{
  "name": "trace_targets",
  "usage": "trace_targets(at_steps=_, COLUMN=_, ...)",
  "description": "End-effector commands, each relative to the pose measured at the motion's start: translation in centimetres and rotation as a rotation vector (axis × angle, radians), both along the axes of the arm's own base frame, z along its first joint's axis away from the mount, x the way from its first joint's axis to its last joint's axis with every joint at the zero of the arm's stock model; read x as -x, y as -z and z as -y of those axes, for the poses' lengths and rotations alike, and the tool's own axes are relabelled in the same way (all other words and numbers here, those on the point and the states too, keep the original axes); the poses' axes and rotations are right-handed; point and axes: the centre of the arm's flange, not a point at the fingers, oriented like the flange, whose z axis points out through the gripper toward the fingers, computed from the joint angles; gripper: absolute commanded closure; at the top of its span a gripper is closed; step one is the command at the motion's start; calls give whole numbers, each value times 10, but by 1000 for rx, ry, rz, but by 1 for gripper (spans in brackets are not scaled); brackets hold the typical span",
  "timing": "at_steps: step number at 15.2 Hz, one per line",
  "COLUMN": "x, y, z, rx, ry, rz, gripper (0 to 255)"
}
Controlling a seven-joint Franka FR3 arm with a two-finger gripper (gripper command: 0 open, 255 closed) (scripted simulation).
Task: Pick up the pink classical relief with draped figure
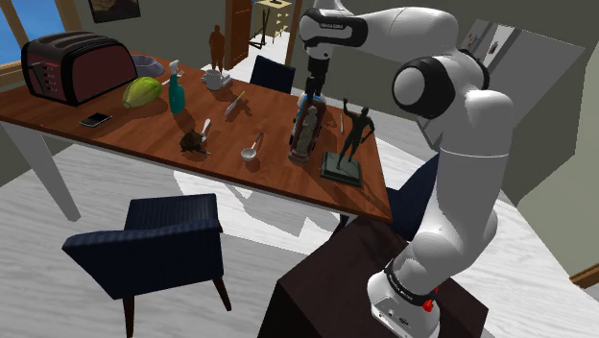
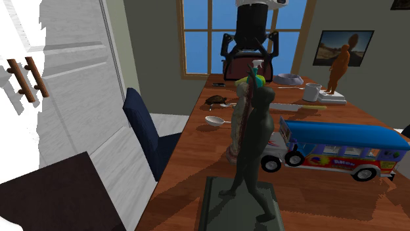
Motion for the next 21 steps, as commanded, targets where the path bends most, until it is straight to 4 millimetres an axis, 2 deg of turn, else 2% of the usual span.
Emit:
trace_targets(at_steps=1, x=-4, y=9, z=1, rx=1, ry=-4, rz=2, gripper=0)
trace_targets(at_steps=6, x=-4, y=35, z=1, rx=1, ry=-4, rz=2, gripper=0)
trace_targets(at_steps=8, x=-4, y=38, z=1, rx=1, ry=-4, rz=2, gripper=0)
trace_targets(at_steps=9, x=-3, y=38, z=0, rx=1, ry=-4, rz=2, gripper=255)
trace_targets(at_steps=18, x=-4, y=38, z=1, rx=1, ry=-4, rz=2, gripper=255)
trace_targets(at_steps=21, x=-4, y=23, z=1, rx=1, ry=-4, rz=2, gripper=255)
